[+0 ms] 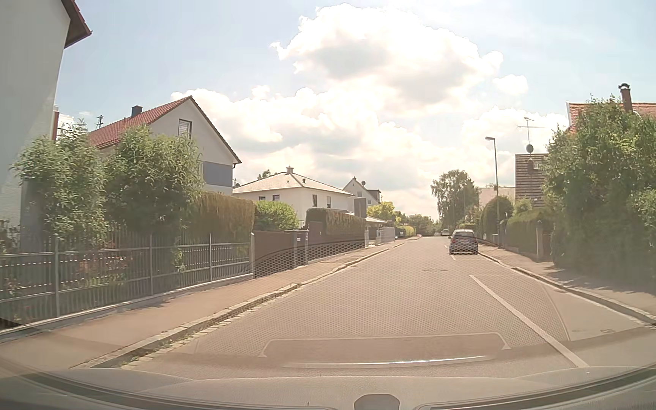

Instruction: Follow the waypoints while adhering to traffic rules and regulations

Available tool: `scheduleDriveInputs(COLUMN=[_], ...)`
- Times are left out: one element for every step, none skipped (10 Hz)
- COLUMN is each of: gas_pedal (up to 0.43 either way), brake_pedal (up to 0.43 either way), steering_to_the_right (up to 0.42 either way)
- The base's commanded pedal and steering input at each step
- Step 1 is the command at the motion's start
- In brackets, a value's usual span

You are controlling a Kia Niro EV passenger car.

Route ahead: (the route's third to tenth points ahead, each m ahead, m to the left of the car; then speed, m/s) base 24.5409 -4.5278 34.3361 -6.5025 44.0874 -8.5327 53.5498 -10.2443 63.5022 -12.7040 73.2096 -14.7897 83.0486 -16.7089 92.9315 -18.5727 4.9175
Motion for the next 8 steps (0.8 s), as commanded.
scheduleDriveInputs(gas_pedal=[0.13,0.13,0.13,0.13,0.13,0.13,0.13,0.13], brake_pedal=[0.0,0.0,0.0,0.0,0.0,0.0,0.0,0.0], steering_to_the_right=[0.092,0.092,0.092,0.091,0.09,0.087,0.084,0.081])
